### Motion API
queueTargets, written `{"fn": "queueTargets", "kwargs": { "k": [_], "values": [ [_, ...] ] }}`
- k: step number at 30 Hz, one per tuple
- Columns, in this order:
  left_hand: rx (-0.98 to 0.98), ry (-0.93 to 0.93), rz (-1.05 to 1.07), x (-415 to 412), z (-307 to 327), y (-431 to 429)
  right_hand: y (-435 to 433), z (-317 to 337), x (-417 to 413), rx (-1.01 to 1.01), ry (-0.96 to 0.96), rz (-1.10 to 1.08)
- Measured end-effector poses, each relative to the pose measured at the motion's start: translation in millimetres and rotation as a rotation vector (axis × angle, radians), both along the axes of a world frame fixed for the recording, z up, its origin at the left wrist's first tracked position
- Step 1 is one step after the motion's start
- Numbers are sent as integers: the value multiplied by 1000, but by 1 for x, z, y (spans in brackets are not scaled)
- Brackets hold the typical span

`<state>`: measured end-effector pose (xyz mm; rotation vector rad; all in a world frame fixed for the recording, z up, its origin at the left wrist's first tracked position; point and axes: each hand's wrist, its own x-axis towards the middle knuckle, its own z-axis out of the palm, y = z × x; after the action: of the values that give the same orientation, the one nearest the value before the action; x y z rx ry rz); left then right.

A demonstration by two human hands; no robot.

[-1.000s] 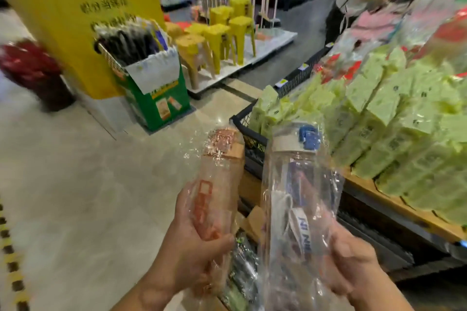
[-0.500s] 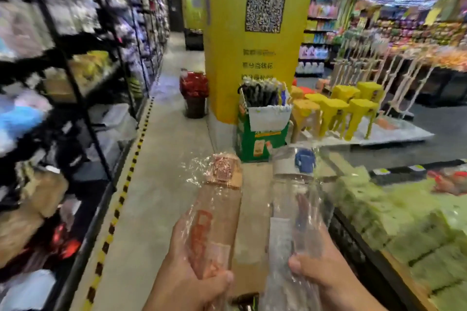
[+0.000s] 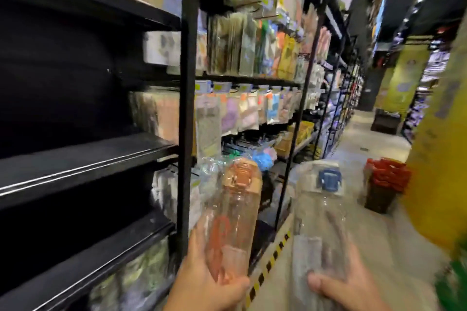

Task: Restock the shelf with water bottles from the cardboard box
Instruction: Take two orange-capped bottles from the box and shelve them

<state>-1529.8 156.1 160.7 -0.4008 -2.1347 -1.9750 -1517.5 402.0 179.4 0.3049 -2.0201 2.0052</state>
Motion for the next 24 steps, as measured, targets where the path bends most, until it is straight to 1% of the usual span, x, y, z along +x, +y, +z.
{"fn": "queueTargets", "kwargs": {
  "k": [2,4,7,11,16,19,22,24],
  "values": [
    [-18,55,107,-16,13,-50,-64,14,-31,23,56,124],
    [-38,128,186,-27,25,-93,-118,22,-59,-43,107,190],
    [-68,174,278,-37,45,-144,-178,25,-103,-97,122,256],
    [-118,212,390,-48,63,-197,-242,42,-151,-100,195,437],
    [-152,248,539,-49,80,-233,-300,67,-191,-101,266,663],
    [-189,304,658,-49,86,-240,-324,86,-208,-122,305,800],
    [-218,312,779,-48,96,-242,-349,103,-223,-101,366,965],
    [-251,332,847,-49,106,-246,-366,113,-232,-123,360,1042]
  ]
}}
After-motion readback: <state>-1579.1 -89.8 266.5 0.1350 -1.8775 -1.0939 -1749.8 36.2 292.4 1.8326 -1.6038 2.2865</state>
